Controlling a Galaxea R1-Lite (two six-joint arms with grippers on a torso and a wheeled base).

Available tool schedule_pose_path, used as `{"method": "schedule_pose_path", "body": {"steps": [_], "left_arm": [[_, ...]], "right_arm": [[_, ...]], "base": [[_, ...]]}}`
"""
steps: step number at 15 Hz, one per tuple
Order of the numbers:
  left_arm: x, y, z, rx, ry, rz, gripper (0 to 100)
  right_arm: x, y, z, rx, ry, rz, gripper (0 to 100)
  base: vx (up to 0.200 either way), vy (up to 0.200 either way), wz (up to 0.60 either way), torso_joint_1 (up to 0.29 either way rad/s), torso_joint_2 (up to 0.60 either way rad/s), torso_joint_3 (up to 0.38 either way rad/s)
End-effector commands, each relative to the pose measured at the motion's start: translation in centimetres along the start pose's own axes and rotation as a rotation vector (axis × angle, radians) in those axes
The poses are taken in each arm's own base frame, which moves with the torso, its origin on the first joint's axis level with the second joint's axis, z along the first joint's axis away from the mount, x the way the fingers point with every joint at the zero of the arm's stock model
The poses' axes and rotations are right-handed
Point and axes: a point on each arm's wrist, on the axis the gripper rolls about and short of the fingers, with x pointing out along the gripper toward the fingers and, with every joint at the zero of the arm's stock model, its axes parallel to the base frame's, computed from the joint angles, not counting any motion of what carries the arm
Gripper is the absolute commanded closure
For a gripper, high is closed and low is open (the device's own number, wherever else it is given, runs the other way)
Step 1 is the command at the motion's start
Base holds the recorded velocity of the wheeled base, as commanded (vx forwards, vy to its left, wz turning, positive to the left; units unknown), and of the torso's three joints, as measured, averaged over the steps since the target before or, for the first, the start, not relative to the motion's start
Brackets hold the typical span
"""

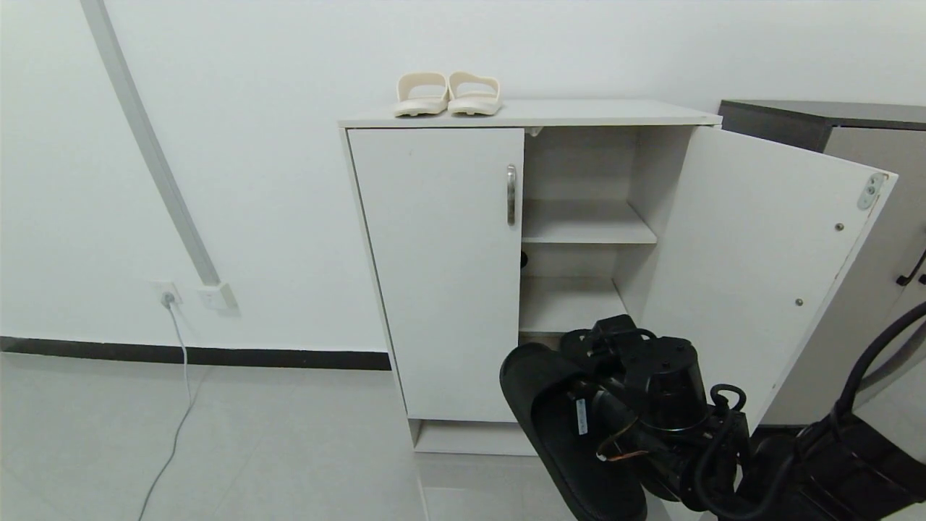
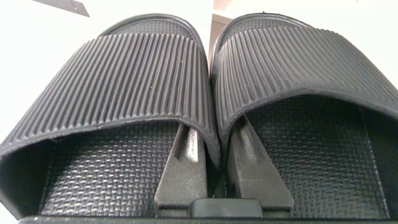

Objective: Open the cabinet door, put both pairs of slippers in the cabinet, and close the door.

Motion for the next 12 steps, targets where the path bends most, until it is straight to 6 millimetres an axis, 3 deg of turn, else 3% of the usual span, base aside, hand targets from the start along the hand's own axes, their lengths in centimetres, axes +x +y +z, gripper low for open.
{"method": "schedule_pose_path", "body": {"steps": [1, 3, 5, 8, 10, 12], "left_arm": [[-0.01, 0.11, -0.11, 0.045, 0.000, 0.049, 100], [-0.11, 0.61, -0.17, 0.092, 0.016, 0.279, 100], [-0.21, 0.85, -0.62, 0.038, 0.057, 0.396, 100], [-0.14, 0.72, -0.60, -0.019, 0.045, 0.327, 100], [-0.41, 0.74, -0.66, 0.017, 0.020, 0.161, 100], [-0.75, 0.65, -0.80, 0.024, -0.023, 0.154, 100]], "right_arm": [[-0.11, -0.04, 0.03, 0.001, -0.001, 0.000, 100], [-0.12, -0.06, -0.01, 0.000, 0.000, -0.002, 100], [-0.15, -0.07, 0.04, 0.001, -0.001, -0.003, 100], [-0.07, -0.10, 0.04, 0.001, -0.007, -0.035, 100], [-0.10, -0.05, 0.12, 0.002, -0.010, -0.033, 100], [-0.17, 0.01, 0.02, -0.001, -0.007, -0.030, 100]], "base": [[0.000, 0.000, 0.00, 0.000, 0.00, 0.000], [0.000, 0.000, 0.00, 0.000, 0.00, 0.000], [0.000, 0.000, 0.00, 0.000, 0.00, 0.000], [0.000, 0.000, 0.00, 0.000, 0.00, 0.000], [0.000, 0.000, 0.00, 0.000, 0.00, 0.000], [0.000, 0.000, 0.00, 0.000, 0.00, 0.000]]}}
